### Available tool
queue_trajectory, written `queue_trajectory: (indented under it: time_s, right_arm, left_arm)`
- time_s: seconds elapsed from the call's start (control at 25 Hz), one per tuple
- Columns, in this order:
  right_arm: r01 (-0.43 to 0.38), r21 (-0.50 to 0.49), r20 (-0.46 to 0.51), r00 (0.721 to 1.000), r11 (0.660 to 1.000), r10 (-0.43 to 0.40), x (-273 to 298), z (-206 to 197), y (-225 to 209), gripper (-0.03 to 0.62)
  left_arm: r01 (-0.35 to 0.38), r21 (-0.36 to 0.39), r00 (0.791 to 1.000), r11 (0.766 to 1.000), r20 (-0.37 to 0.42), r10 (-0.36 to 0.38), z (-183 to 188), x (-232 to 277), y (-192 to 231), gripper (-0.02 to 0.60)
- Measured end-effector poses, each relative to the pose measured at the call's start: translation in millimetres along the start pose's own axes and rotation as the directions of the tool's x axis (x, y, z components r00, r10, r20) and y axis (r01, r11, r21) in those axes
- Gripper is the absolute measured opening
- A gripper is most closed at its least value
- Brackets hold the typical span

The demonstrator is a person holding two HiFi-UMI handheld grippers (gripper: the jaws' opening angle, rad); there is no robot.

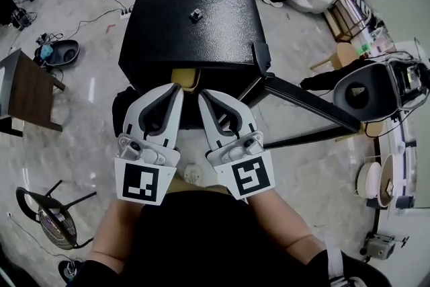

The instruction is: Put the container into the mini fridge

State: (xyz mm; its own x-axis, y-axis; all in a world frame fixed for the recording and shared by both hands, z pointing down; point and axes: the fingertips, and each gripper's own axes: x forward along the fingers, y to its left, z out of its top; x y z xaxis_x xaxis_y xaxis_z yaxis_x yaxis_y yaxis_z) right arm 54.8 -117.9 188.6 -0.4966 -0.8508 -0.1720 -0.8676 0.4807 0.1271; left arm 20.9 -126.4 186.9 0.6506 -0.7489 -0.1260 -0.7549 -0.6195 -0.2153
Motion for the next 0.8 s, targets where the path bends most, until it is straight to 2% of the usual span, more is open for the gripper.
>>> queue_trajectory:
  time_s: [0.4,0.8]
  right_arm:
    - [0.005,-0.012,0.003,1.0,1.0,-0.005,1,1,-4,0.035]
    - [0.006,-0.01,0.003,1.0,1.0,-0.006,5,0,-4,0.035]
  left_arm:
    - [0.052,0.068,0.999,0.996,-0.015,-0.051,0,9,-11,0.025]
    - [0.055,0.08,0.998,0.995,-0.023,-0.053,-3,9,-11,0.025]
